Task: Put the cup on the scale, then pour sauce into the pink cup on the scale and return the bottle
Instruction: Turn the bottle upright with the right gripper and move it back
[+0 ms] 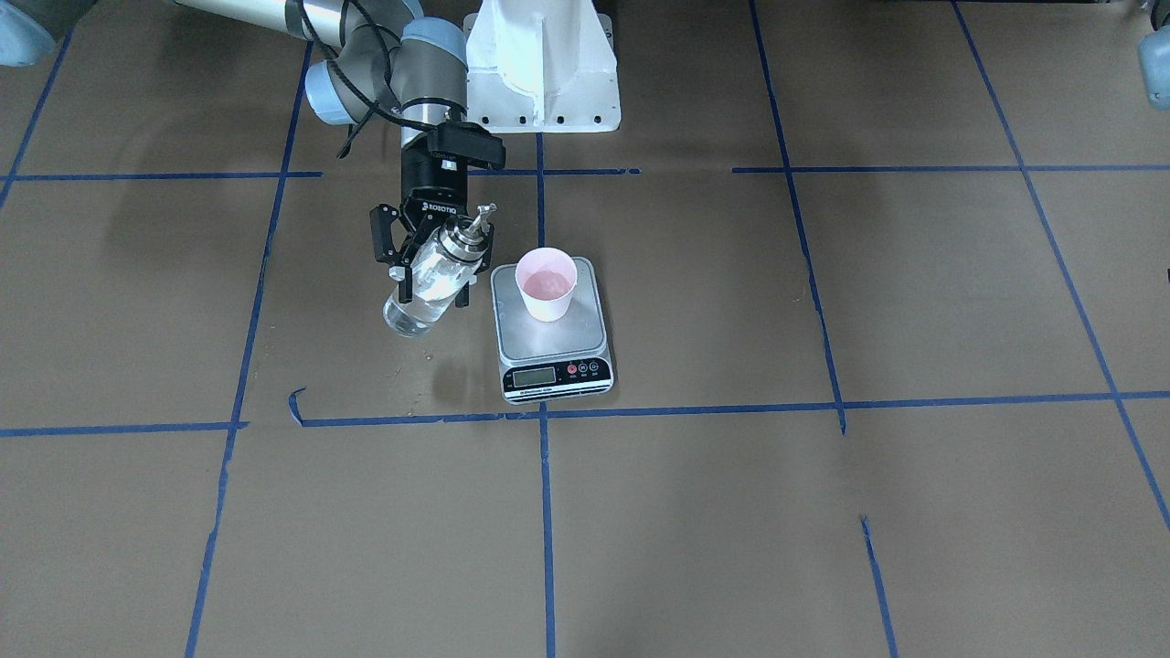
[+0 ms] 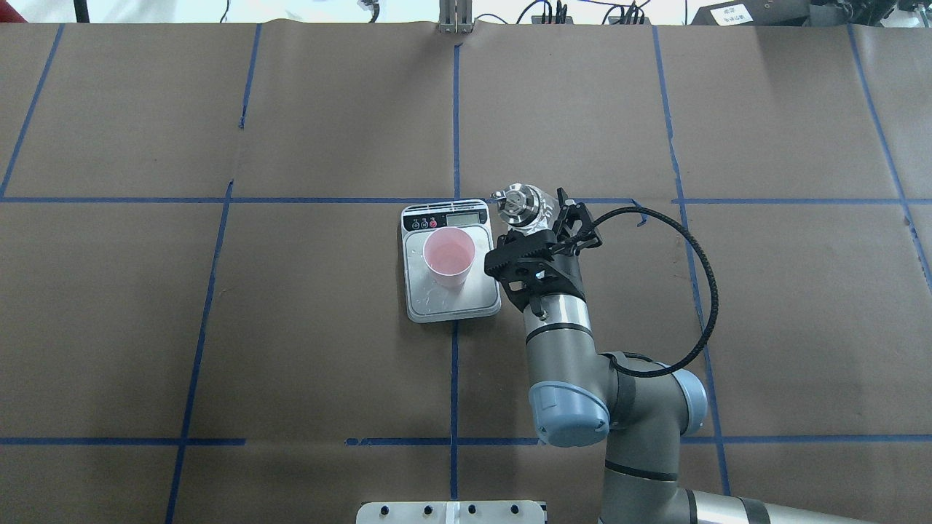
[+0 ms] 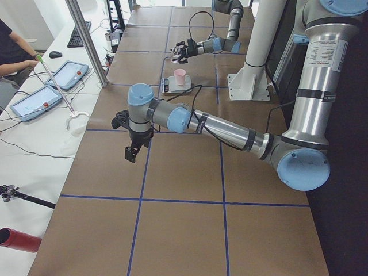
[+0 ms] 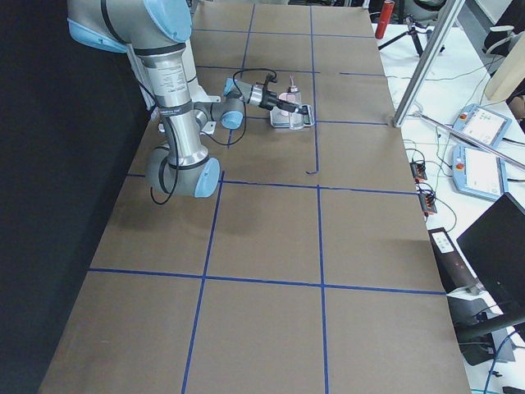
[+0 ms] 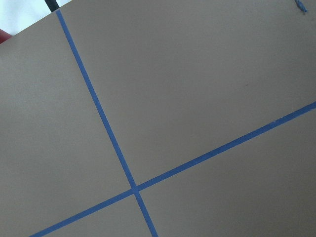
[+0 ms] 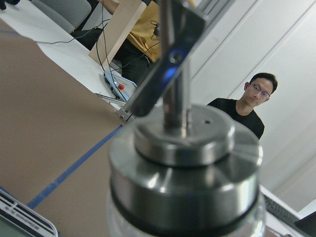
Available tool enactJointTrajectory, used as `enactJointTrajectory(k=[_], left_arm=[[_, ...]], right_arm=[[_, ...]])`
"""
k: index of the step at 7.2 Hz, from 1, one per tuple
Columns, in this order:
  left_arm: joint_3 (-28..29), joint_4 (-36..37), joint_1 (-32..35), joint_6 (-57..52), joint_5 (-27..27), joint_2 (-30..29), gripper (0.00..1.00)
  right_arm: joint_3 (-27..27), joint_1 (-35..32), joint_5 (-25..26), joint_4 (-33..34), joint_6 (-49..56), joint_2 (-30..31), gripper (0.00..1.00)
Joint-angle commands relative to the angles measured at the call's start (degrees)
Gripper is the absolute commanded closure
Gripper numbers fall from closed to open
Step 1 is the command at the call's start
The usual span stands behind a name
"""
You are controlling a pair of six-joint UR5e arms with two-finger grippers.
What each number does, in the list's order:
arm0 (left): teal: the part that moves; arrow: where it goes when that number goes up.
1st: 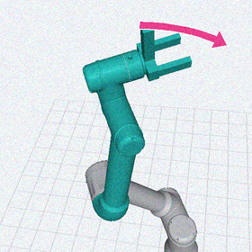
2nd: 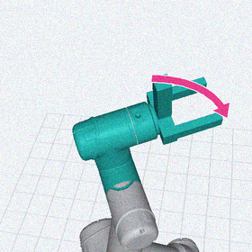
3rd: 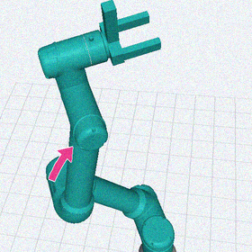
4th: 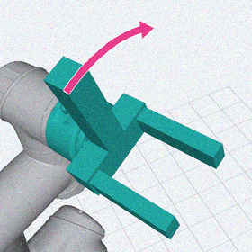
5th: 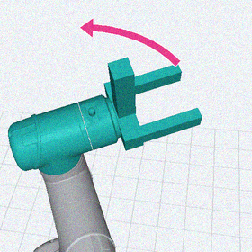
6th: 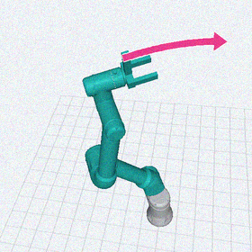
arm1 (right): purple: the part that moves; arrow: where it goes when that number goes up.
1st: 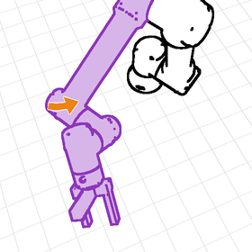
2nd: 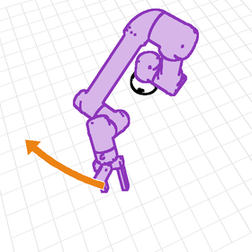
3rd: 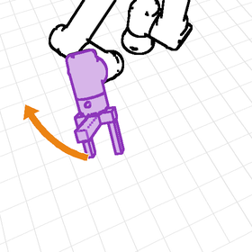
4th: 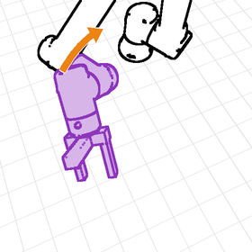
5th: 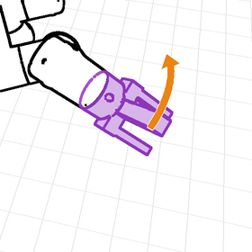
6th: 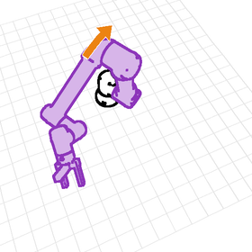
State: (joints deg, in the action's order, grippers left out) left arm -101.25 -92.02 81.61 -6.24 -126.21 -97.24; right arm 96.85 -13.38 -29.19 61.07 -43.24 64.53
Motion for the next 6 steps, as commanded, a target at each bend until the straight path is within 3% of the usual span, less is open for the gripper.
enactJointTrajectory(k=[1,2,4,6], left_arm=[[0.0,0.0,-0.1,0.3,0.0,-0.1,0.00],[-0.1,0.0,-0.1,0.3,0.0,-0.1,0.00],[-0.2,-0.1,-0.1,0.5,0.0,-0.2,0.00],[-0.4,-0.1,0.0,0.5,0.0,-0.4,0.00]], right_arm=[[5.6,-0.5,-4.6,-0.1,-18.6,5.9,1.00],[9.3,-1.0,-7.7,-0.1,-22.2,10.7,1.00],[11.3,-2.5,-8.2,-0.1,-26.5,18.7,1.00],[11.5,-4.8,-12.1,-0.2,-43.1,19.6,1.00]])
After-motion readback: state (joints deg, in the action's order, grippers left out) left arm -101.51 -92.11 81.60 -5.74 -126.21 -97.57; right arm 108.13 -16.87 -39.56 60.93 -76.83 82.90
